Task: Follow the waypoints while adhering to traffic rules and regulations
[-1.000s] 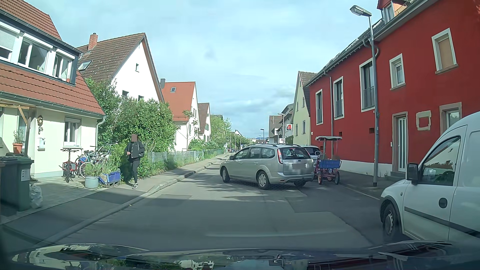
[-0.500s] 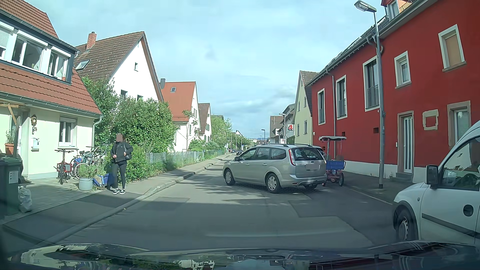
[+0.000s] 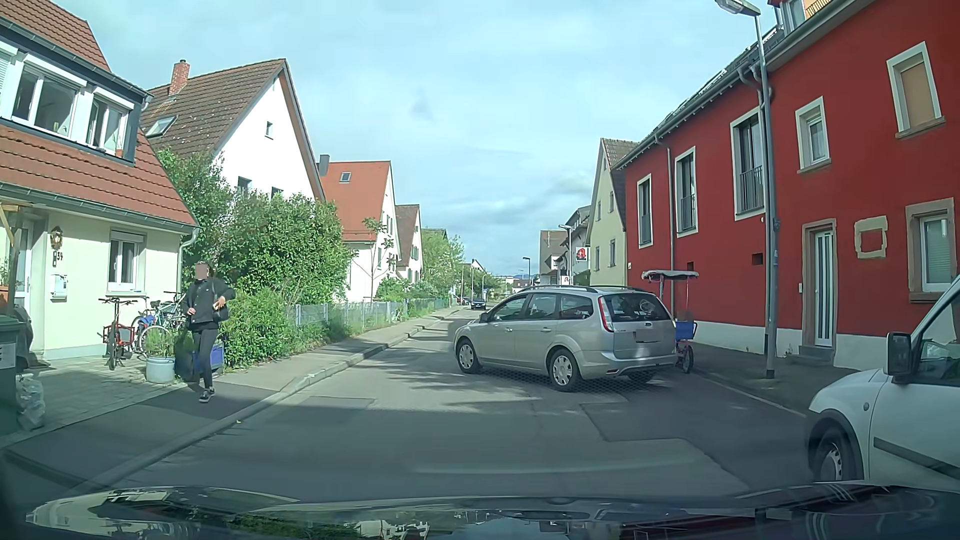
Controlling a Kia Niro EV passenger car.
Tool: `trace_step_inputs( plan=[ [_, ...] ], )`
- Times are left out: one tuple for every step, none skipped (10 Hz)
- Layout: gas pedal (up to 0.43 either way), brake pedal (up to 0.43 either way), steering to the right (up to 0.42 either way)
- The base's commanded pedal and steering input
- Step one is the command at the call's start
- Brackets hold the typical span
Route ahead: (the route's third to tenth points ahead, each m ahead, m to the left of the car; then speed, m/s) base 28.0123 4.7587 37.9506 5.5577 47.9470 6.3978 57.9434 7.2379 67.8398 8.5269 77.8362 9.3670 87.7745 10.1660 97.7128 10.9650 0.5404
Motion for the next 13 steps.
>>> trace_step_inputs(
  plan=[
    [0.0, 0.067, -0.012],
    [0.0, 0.061, -0.012],
    [0.0, 0.061, -0.012],
    [0.0, 0.055, -0.012],
    [0.0, 0.055, -0.012],
    [0.0, 0.049, -0.012],
    [0.0, 0.055, -0.012],
    [0.0, 0.055, -0.012],
    [0.0, 0.055, -0.012],
    [0.0, 0.055, -0.012],
    [0.0, 0.055, -0.012],
    [0.0, 0.049, -0.012],
    [0.0, 0.055, -0.012]
  ],
)
